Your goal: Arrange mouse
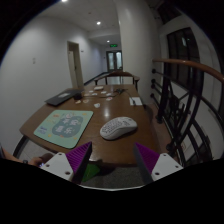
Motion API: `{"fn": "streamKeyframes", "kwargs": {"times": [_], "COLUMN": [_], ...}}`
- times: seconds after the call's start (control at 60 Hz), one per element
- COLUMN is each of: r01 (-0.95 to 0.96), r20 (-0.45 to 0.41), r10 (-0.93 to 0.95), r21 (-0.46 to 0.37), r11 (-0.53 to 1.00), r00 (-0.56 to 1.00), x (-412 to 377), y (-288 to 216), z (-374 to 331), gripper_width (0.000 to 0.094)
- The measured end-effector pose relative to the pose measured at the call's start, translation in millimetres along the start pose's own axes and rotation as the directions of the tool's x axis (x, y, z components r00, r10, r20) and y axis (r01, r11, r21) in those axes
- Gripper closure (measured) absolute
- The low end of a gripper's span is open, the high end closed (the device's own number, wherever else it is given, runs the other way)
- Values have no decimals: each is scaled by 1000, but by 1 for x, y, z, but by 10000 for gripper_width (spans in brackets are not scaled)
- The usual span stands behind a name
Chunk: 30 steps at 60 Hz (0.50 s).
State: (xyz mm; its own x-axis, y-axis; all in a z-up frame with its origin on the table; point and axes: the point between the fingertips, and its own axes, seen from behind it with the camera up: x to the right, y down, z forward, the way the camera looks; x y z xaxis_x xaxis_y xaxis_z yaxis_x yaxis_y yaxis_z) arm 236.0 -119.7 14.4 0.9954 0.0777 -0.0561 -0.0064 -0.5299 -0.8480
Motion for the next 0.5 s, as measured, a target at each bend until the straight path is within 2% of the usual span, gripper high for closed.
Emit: {"fn": "streamKeyframes", "kwargs": {"times": [0.117, 0.167, 0.5], "r01": [12, 24, 64], "r20": [7, -3, -14], "r10": [-11, -24, -66], "r21": [-38, -14, -76], "r11": [999, 1000, 995], "r00": [1000, 1000, 998], "x": [-2, -2, -8], "y": [5, -5, -38], "z": [26, 56, 122], "gripper_width": [91, 104, 105]}}
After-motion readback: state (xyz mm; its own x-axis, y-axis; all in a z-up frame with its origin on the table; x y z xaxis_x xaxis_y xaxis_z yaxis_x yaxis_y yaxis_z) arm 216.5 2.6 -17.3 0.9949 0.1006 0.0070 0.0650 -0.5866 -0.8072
